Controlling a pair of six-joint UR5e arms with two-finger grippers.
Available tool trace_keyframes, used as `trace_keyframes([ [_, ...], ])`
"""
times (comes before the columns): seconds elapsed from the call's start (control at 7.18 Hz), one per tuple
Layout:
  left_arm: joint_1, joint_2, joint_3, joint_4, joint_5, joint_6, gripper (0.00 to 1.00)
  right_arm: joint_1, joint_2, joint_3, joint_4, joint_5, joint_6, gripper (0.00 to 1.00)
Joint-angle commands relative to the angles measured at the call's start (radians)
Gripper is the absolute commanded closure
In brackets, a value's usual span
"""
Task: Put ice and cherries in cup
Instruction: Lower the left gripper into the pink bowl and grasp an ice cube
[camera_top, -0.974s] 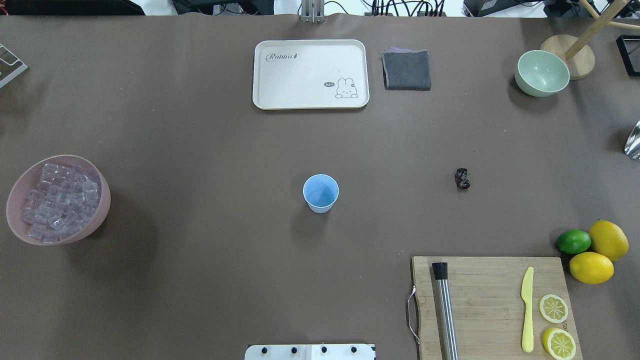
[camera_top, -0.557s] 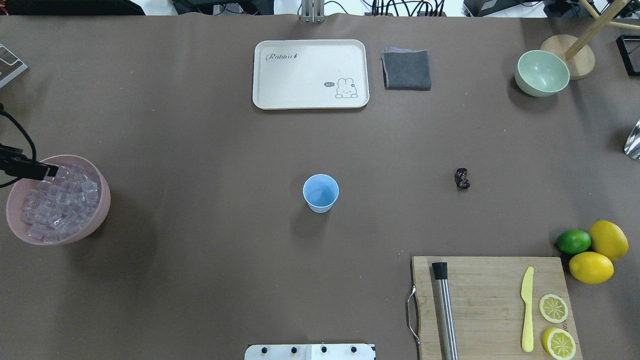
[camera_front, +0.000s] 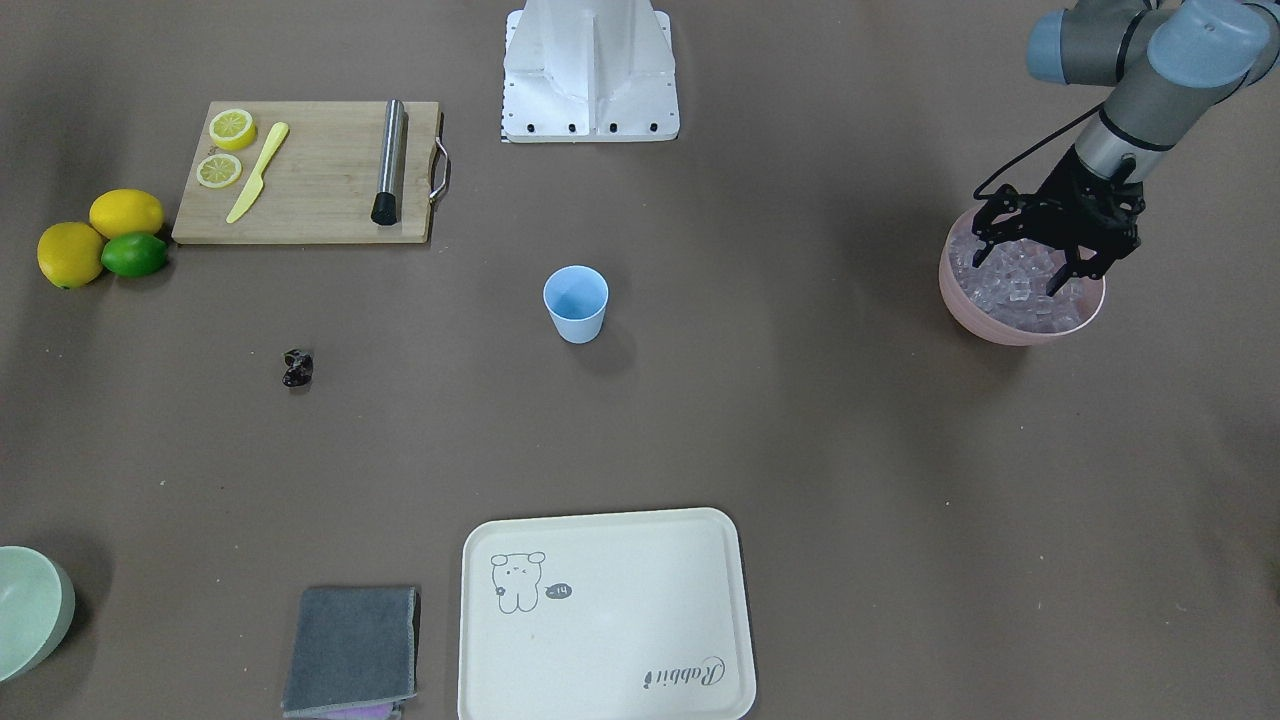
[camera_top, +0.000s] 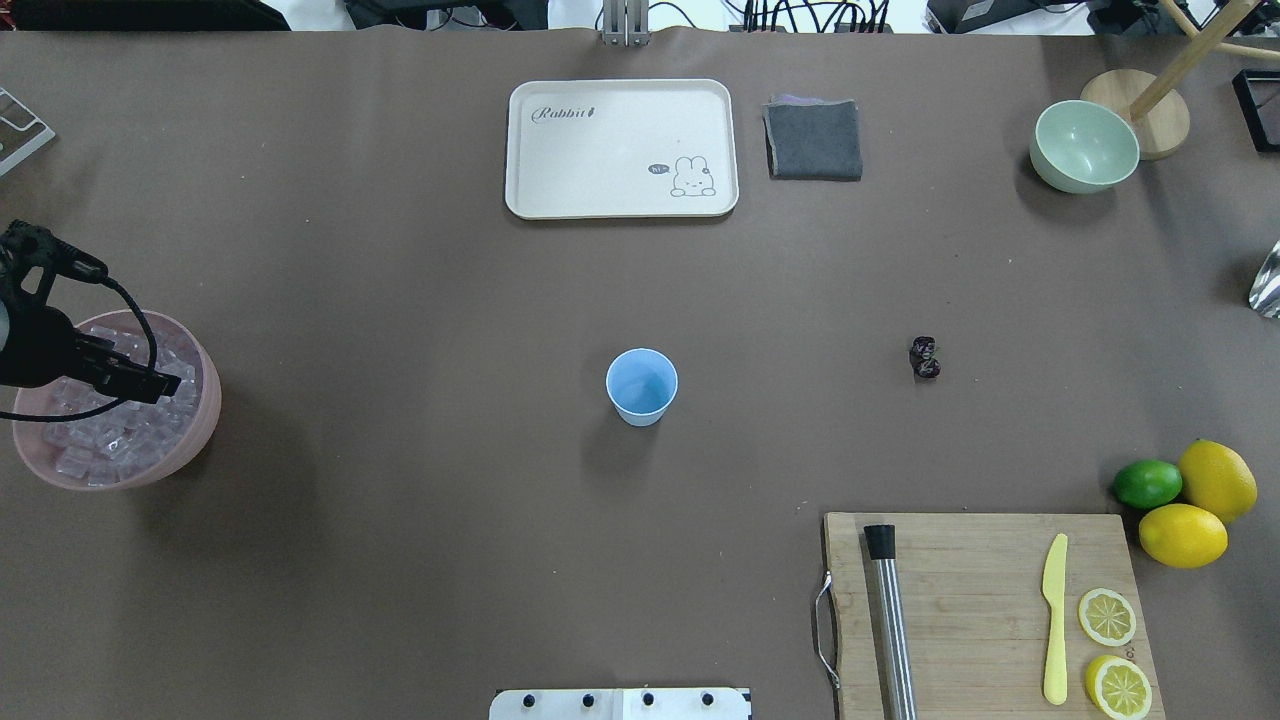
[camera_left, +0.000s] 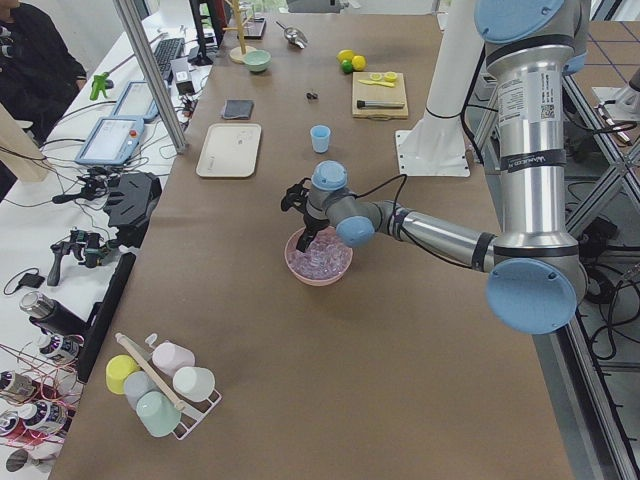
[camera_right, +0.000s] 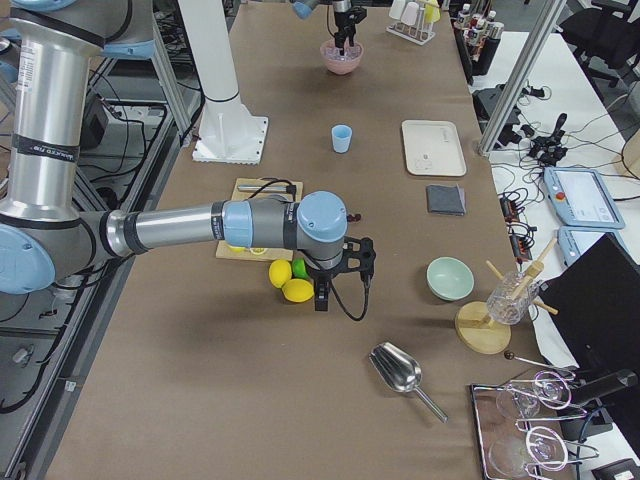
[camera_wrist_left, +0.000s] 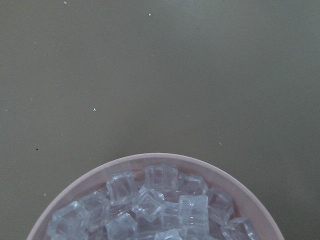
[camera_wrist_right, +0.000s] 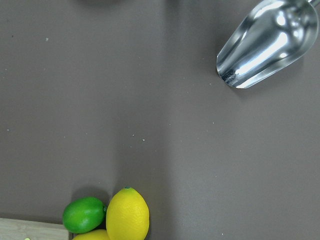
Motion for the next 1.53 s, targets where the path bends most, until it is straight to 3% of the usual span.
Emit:
trace_keyframes([
  [0.0,0.003,-0.034,0.039,0.001,0.0,0.01,0.02,0.0,-0.007,0.002,0.0,0.0,0.0,0.0],
  [1.39,0.003,-0.056,0.084,0.004,-0.007,0.026,0.02,0.012,-0.013,0.005,0.0,-0.002,0.0,0.0],
])
